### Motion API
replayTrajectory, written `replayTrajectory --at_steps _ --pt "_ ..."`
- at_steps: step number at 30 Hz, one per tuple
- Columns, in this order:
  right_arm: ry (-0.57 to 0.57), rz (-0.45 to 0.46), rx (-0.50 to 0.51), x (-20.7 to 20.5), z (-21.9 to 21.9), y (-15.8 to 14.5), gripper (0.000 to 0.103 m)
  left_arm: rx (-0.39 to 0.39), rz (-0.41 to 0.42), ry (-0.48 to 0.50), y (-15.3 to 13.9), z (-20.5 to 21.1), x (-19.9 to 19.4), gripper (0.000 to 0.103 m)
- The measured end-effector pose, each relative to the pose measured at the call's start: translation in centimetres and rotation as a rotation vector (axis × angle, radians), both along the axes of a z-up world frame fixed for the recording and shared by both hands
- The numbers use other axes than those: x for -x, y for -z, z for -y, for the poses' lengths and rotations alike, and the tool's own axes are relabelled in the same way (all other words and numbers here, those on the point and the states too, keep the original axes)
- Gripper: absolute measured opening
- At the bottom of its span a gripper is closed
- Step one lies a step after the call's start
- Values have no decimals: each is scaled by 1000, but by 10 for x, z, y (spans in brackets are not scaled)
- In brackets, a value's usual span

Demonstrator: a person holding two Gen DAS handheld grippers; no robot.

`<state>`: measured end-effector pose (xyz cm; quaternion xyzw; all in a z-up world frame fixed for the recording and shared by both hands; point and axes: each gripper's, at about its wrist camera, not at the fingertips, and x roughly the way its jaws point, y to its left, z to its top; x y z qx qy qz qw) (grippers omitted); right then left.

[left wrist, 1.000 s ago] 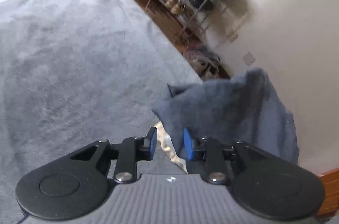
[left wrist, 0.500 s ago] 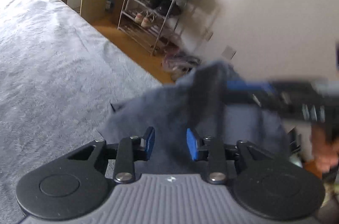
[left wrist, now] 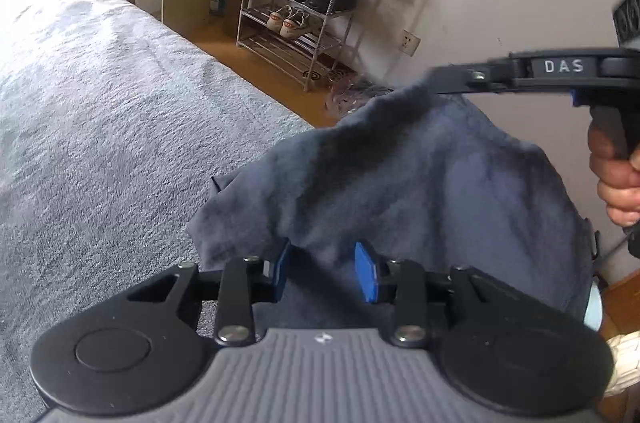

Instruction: Fold clothes

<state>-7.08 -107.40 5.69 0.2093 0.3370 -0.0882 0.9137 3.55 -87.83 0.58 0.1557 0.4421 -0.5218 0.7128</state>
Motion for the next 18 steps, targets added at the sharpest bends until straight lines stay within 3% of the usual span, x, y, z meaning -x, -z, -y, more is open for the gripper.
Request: replayTrajectory --at_steps 2,4,6,8,10,12,15,18 --pt "-119 -6 -9 -15 -17 9 13 -4 15 11 0 1 2 38" --pt "-144 -40 -25 -30 -18 28 13 -10 35 26 1 1 5 39" --pt "-60 -91 -4 -35 -3 44 13 -17 47 39 2 1 6 39" --pt "96 -109 -1 -24 29 49 10 -21 57 53 2 1 8 40" --pt "231 -96 -18 -2 53 43 9 -23 66 66 2 1 8 41" --pt "328 -126 47 22 65 28 15 -31 69 73 3 1 8 41" --pt "325 -86 26 58 65 -1 15 -35 64 76 3 1 7 41" --pt "186 -47 12 86 42 -25 15 -42 55 73 3 2 6 42"
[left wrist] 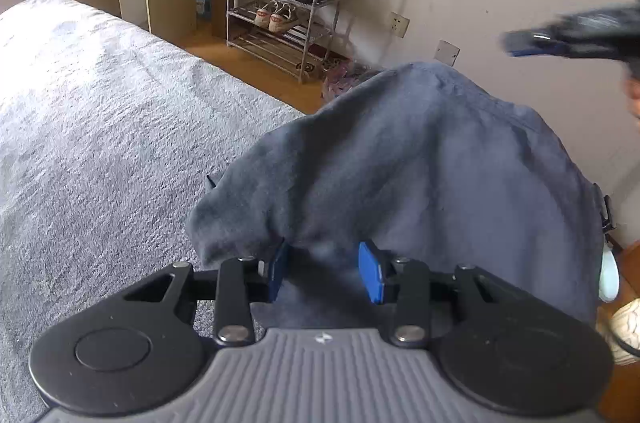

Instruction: Fold clothes

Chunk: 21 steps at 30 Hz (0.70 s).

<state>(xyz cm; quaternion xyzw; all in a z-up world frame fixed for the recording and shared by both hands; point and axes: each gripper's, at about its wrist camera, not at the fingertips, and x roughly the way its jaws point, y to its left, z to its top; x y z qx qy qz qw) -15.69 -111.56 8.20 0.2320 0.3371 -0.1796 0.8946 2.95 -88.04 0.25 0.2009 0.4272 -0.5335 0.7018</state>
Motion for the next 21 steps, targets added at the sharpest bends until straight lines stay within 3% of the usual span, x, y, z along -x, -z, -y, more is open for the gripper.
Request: replayTrajectory --at_steps 3,5,7,8,10,12,14,18,21 --pt "-176 -34 -43 21 -23 2 14 -10 1 -1 -1 2 0 42" --pt "-210 -133 -84 29 -28 25 12 -15 7 -1 -1 3 1 42" --pt "-143 -234 -34 38 -26 41 9 -15 8 -1 -1 5 2 43" --pt "-96 -263 -5 43 -23 43 15 -18 11 -2 -2 6 2 43" --pt "-1 -321 53 54 -17 46 17 -32 18 -5 -3 8 2 42" --pt "46 -256 63 67 -16 30 17 -38 26 -15 -8 7 1 42" --pt "-5 -189 77 73 -31 10 17 -46 46 -43 -16 4 2 42" --pt "-264 -139 85 73 -83 -2 16 -26 38 -102 -40 -10 10 42" --pt "-375 -224 100 66 -99 20 15 -1 11 -82 -54 -18 32 43"
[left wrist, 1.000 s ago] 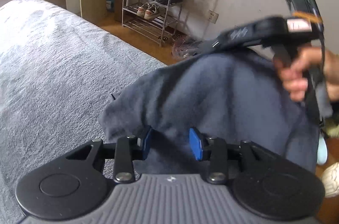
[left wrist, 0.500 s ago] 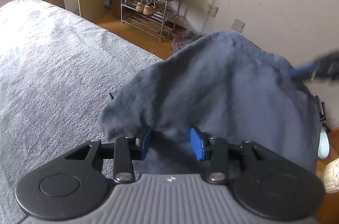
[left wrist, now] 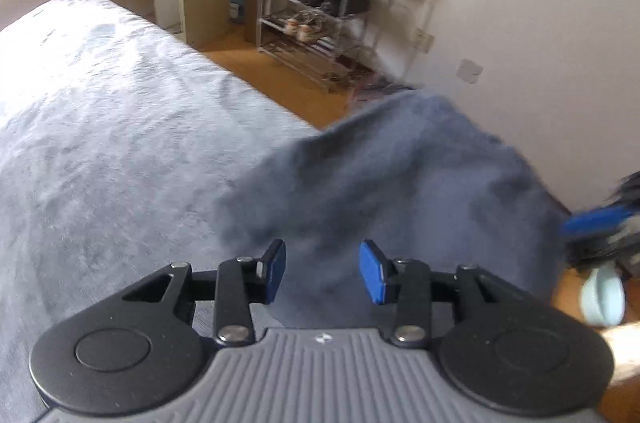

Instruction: Fold clothes

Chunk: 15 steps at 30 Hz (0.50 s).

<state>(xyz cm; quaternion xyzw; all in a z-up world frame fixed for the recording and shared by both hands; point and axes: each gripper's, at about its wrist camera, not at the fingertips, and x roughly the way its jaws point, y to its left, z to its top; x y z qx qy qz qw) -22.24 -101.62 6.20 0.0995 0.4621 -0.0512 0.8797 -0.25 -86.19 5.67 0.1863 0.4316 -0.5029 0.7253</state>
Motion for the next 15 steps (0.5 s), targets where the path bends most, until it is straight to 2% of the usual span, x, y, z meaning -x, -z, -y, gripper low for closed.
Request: replayTrajectory --at_steps 4,6,8,11,15 --pt "2 -189 118 -5 1 32 15 -14 -21 126 8 2 50 44" --pt "37 -225 172 1 6 31 16 -35 -6 173 17 3 73 44" --pt "70 -164 136 7 15 11 16 -46 -10 180 25 3 87 44" --pt "57 -76 132 1 15 -16 16 -53 -32 123 31 0 91 44" --pt "-36 -17 181 -27 10 -20 16 -45 -61 20 27 -8 84 44"
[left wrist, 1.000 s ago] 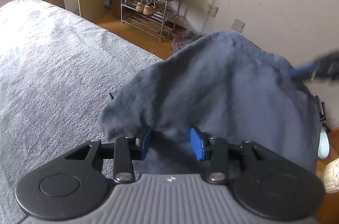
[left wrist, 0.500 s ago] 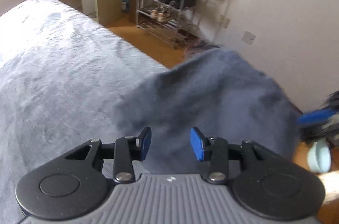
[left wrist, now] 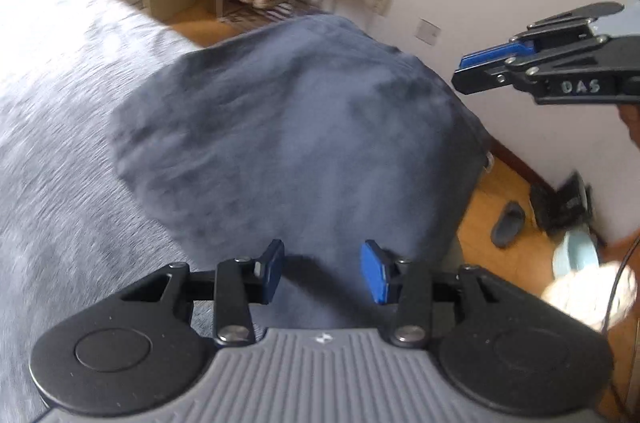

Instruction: Fold clothes

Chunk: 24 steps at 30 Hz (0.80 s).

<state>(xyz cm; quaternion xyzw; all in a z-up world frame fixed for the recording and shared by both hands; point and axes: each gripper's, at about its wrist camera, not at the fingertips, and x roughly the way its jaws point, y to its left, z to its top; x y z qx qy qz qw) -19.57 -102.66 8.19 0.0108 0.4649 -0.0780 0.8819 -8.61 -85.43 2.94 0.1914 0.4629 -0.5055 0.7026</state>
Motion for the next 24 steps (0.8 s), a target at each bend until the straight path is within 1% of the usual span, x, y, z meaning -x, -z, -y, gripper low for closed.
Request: replayTrajectory --at_steps 2,3,4,6,7,8,9,11,12,14,16,18,19,20,24 --pt "-20 -10 13 -12 2 3 15 -5 -3 -50 -6 -5 -5 47" --pt "-9 -19 17 -16 5 0 15 -7 -1 -76 -11 -10 -7 50" --pt "14 -37 22 -23 7 2 15 -5 3 -102 -16 -15 -9 53" --pt "82 -87 35 -26 15 5 15 -2 17 -151 -29 -25 -12 57" --pt "116 -107 33 -27 19 5 15 -1 28 -175 -35 -29 -12 62" --pt "152 -123 19 -27 24 5 15 0 35 -194 -40 -32 -12 65" --pt "188 -139 4 -26 28 5 15 3 41 -213 -46 -34 -12 67" --pt "241 -139 -39 -21 33 -2 17 18 44 -266 -60 -38 -11 78" --pt "264 -134 -65 -17 34 -7 17 28 39 -290 -68 -43 -10 80" --pt "304 -120 -121 -7 36 -19 23 60 40 -337 -85 -51 -6 92" --pt "339 -104 -185 6 33 -31 28 95 53 -381 -103 -61 -1 97" --pt "349 -95 -205 17 25 -41 32 123 66 -417 -117 -69 6 99" --pt "353 -91 -215 23 20 -46 38 132 68 -434 -122 -72 9 100" --pt "354 -91 -212 29 14 -49 46 140 70 -452 -127 -75 12 100" --pt "352 -108 -186 51 -15 -60 49 149 88 -508 -146 -90 29 100"
